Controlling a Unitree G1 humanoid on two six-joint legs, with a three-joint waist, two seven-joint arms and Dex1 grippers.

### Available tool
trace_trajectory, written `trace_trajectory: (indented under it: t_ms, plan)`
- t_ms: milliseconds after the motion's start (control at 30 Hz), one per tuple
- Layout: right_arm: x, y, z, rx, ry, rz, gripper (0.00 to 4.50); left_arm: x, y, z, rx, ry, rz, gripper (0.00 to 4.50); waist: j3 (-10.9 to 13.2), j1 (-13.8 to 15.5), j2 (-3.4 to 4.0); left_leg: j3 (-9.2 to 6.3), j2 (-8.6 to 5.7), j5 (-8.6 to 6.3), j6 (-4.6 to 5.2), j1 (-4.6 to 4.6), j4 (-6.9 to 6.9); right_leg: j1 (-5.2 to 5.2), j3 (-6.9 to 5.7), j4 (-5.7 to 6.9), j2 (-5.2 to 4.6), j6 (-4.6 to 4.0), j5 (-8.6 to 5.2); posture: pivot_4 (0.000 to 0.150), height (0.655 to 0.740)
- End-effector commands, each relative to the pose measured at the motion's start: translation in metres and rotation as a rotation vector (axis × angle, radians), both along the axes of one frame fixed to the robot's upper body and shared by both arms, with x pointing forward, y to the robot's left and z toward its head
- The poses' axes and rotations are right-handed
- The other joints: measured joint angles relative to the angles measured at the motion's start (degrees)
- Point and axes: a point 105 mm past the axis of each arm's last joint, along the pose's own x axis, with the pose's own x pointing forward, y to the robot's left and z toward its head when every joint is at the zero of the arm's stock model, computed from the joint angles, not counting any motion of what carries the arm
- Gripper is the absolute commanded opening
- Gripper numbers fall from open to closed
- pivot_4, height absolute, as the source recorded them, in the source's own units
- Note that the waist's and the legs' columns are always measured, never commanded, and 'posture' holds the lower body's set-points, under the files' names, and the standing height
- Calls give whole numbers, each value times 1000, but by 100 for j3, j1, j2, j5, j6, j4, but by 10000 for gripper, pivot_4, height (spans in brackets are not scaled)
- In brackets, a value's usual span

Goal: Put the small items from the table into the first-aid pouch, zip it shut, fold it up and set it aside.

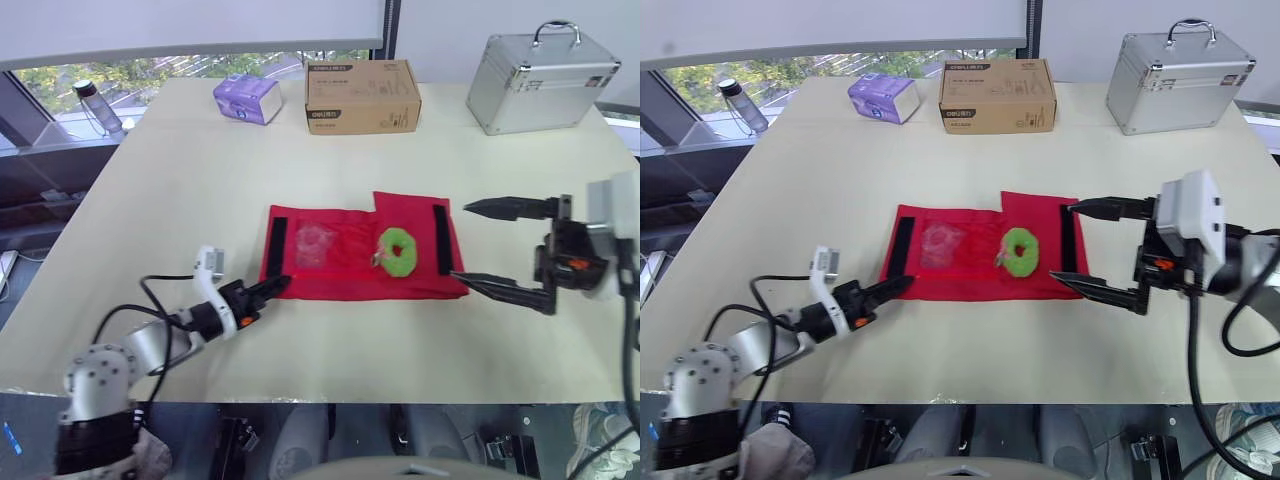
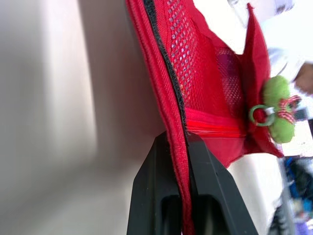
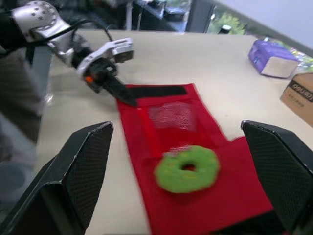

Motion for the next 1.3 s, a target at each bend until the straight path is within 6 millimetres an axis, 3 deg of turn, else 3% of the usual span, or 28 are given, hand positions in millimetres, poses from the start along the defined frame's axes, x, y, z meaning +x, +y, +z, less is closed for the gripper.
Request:
trace_trajectory:
  t_ms: [33, 233, 333, 600, 700, 867, 1033, 1300]
  plan:
    - [14, 13, -11, -12, 0, 10, 45000, 2, 15, 18, 11, -88, -52, 246, 3, 3, 5, -1, 0, 0, 0, -2, 0, 0, -1, -1, 0, 0, 0, 1500, 7400]
    - [50, 41, -28, 9, 43, 43, 45000, 10, 28, 35, 65, -163, -113, 246, 8, -17, 5, -4, 0, 0, 0, -5, -1, -5, -4, -2, 0, 0, 1, 1500, 7400]
    - [64, 55, -36, 23, 90, 68, 37482, 13, 26, 44, 62, -199, -137, 0, 8, -15, 3, -11, 0, 0, -1, -6, -4, -6, -8, -3, -1, 22, 13, 1500, 7400]
    - [84, 74, -67, -8, 172, 59, 198, 13, 22, 75, 14, -304, -193, 0, 8, -15, 3, -14, -2, 3, -5, -16, -2, -20, -11, 6, -5, 22, 15, 1500, 7400]
    - [85, 76, -77, -33, 188, 52, 198, 13, 21, 85, -5, -334, -207, 0, 8, -21, 4, -15, -2, 3, -5, -15, -2, -23, -12, 11, -5, 22, 15, 1500, 7400]
    - [88, 72, -112, -188, 204, 7, 198, 6, 5, 109, -73, -396, -314, 0, 8, -47, 3, -15, -1, 3, -5, -14, -3, -23, -13, 13, -3, 23, 15, 1500, 7400]
    - [89, 73, -126, -227, 226, -12, 198, 11, -36, 118, -53, -412, -419, 0, 5, -88, -2, -19, -2, 3, -5, -7, -2, -14, -15, 14, -5, 23, 15, 1500, 7400]
    - [93, 75, -133, -228, 241, -37, 198, 22, -96, 116, -78, -389, -544, 0, 2, -116, -5, -20, -4, 7, -12, -1, -1, -10, -14, 19, -5, 24, 16, 1500, 7400]
